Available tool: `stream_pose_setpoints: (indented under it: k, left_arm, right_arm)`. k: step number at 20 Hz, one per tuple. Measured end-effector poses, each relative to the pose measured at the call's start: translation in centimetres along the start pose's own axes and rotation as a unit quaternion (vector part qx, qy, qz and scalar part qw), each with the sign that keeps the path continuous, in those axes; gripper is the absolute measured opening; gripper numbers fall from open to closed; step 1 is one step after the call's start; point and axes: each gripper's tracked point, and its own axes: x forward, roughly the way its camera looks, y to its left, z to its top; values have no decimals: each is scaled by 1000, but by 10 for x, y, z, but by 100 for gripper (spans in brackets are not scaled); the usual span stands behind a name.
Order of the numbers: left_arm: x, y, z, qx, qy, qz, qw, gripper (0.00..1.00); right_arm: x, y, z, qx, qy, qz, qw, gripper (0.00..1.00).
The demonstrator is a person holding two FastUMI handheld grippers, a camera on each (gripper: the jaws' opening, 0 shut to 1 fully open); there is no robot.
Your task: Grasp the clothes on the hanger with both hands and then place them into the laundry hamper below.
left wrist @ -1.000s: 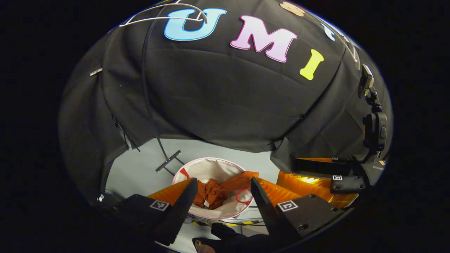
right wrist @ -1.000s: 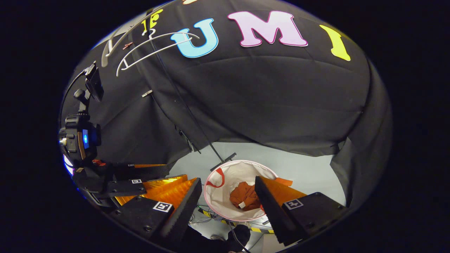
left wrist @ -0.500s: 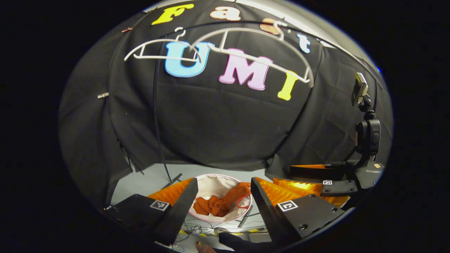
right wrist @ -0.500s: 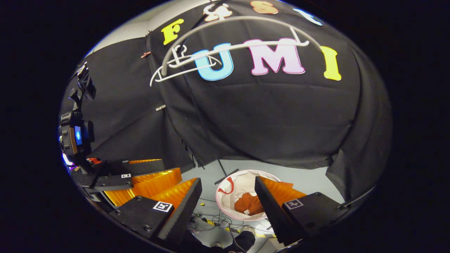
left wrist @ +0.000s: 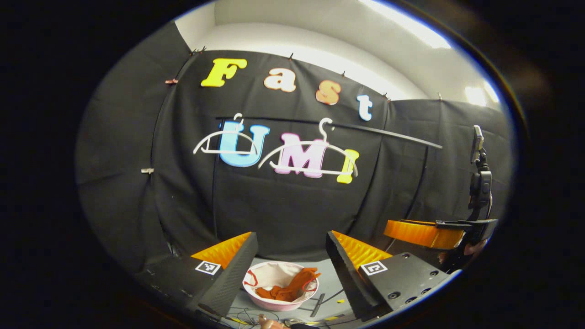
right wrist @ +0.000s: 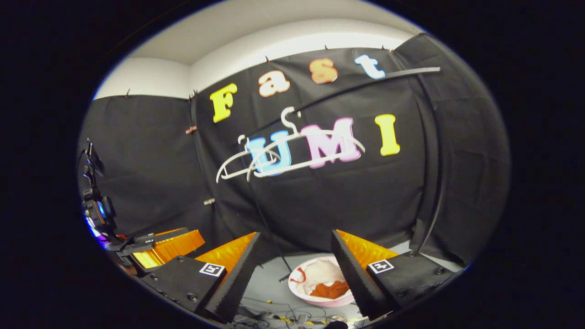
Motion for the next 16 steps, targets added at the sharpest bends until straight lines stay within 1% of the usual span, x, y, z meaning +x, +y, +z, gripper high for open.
stream_pose_setpoints:
  k: [1,2,3,4,5,6,7,9,10,11,12,13,14,15,16]
  left_arm:
    - [-9,-5,16,4,-19,-5,1000,92]
    - [-20,-13,29,7,-36,-10,999,95]
    - [-28,-21,43,9,-53,-18,998,92]
    - [-35,-30,54,10,-70,-28,997,95]
    - [-40,-39,66,11,-85,-38,996,92]
    - [-47,-46,76,14,-100,-43,994,92]
    - [-52,-51,88,17,-117,-42,992,92]
    - [-61,-60,107,24,-148,-40,988,96]
    - [-63,-66,112,27,-159,-37,986,98]
    - [-66,-71,116,31,-168,-33,985,98]
    - [-67,-77,119,38,-177,-29,983,98]
    - [-68,-83,123,46,-185,-25,981,98]
    - [-68,-87,125,53,-191,-19,980,95]
    - [-67,-89,129,56,-198,-9,979,98]
    - [-65,-95,128,56,-200,-3,978,95]
  right_arm:
    - [-11,7,16,0,-24,1,1000,98]
    - [-21,11,30,-2,-45,-1,999,94]
    - [-28,13,44,-4,-63,-3,998,96]
    - [-35,14,56,-9,-80,-7,997,98]
    - [-42,13,69,-13,-98,-13,995,95]
    - [-48,14,82,-15,-116,-15,993,97]
    - [-54,15,92,-16,-133,-15,991,94]
    - [-64,18,110,-14,-163,-11,986,100]
    - [-69,18,119,-14,-178,-9,984,97]
    - [-73,16,129,-16,-194,-11,981,100]
    - [-78,13,141,-22,-215,-10,976,97]
    - [-84,12,151,-30,-237,-8,971,97]
    - [-88,10,163,-38,-256,-7,966,100]
    - [-89,8,170,-44,-266,-7,963,98]
    - [-88,8,170,-49,-261,0,964,97]
